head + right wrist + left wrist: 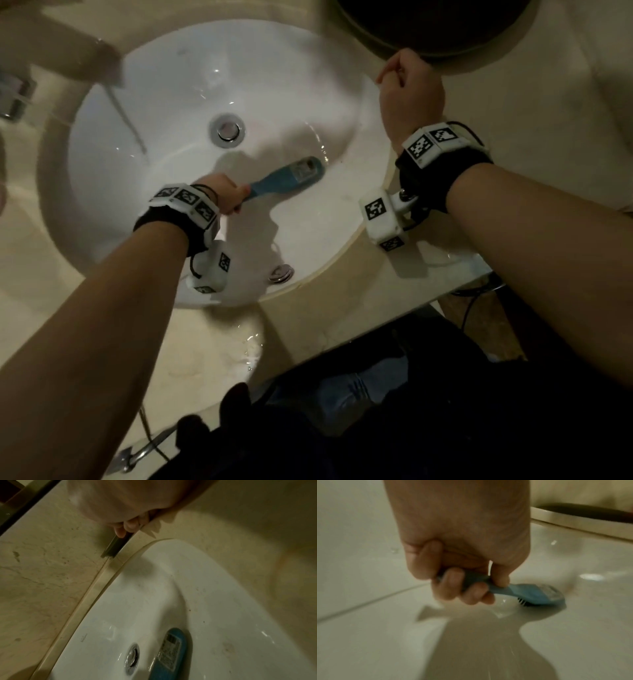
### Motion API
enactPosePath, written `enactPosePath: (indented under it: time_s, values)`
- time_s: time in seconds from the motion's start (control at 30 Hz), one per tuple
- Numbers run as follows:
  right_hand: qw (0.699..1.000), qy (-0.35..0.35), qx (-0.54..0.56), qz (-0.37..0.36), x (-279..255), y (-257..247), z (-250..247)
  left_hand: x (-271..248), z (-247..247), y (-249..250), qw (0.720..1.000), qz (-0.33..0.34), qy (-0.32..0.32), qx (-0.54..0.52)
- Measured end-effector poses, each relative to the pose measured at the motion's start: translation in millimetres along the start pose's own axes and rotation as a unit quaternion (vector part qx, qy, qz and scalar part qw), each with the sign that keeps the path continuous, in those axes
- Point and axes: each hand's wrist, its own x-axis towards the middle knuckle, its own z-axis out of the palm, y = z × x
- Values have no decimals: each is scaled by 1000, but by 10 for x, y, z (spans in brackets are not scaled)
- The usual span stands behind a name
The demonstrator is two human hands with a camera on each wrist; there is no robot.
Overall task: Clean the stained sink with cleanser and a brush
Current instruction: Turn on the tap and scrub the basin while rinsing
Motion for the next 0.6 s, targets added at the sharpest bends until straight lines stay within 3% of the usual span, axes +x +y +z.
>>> enactPosePath:
  time_s: [0.07, 0.13, 0.2, 0.33, 0.4, 0.47, 0.6]
  values:
    - [1000, 5, 9, 1, -4, -6, 1, 58, -73, 41, 1000, -5, 10, -27]
    - [1000, 5, 21, -2, -11, -11, -1, 66, -130, 90, 997, 7, -18, -79]
    - [999, 8, 32, -5, -26, -10, -6, 21, -156, 136, 992, 35, -80, -86]
    - [999, 17, 34, -12, -24, 9, 16, -41, -76, 270, 971, 88, -224, 0]
    - [999, 17, 31, -8, -16, 16, 26, -12, 30, 315, 961, 89, -260, 36]
    - [999, 16, 36, -6, -16, 18, 33, 69, 110, 295, 971, 83, -220, 37]
    - [999, 22, 32, -11, -26, 14, 38, 242, -23, 136, 997, 58, -49, 23]
